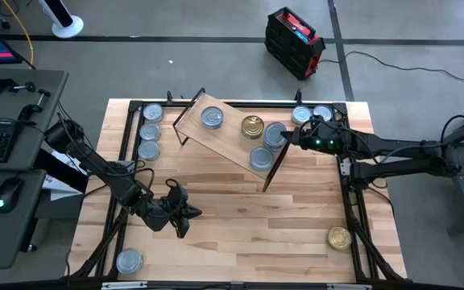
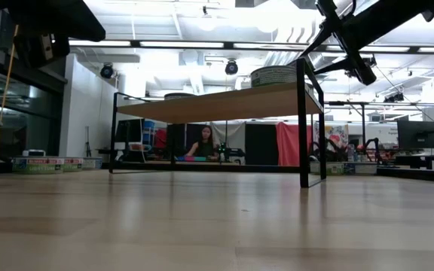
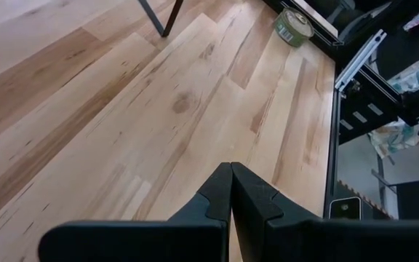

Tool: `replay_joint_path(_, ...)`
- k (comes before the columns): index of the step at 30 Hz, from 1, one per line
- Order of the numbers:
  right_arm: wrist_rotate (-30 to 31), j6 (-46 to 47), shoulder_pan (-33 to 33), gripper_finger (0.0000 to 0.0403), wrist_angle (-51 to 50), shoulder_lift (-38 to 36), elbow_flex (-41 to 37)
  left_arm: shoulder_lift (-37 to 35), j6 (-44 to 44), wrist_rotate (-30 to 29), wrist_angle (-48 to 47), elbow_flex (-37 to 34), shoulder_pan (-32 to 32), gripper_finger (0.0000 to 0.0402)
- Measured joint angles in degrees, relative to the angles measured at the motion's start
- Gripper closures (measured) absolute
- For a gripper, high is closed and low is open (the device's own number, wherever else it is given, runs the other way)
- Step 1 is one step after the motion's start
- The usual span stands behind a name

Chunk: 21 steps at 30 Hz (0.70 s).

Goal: Stack canned seafood by type on shelf
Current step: Stack the white-green tuna can on top of the other white-green tuna cans on the shelf

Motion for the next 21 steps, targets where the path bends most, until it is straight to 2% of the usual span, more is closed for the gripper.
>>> replay_joint_path(5,0.17,-0.10,0.00,0.0229,0.34,-0.04,0.00,0.02,-0.46,0.00,0.00,0.00,0.00,0.0402)
replay_joint_path(11,1.82,-7.80,0.00,0.0229,-0.25,0.01,0.00,0.02,-0.48,0.00,-0.01,0.00,0.00,0.0401)
replay_joint_path(21,0.19,-6.51,0.00,0.0227,0.03,0.01,0.00,0.02,-0.52,0.00,0.00,0.00,0.00,0.0401)
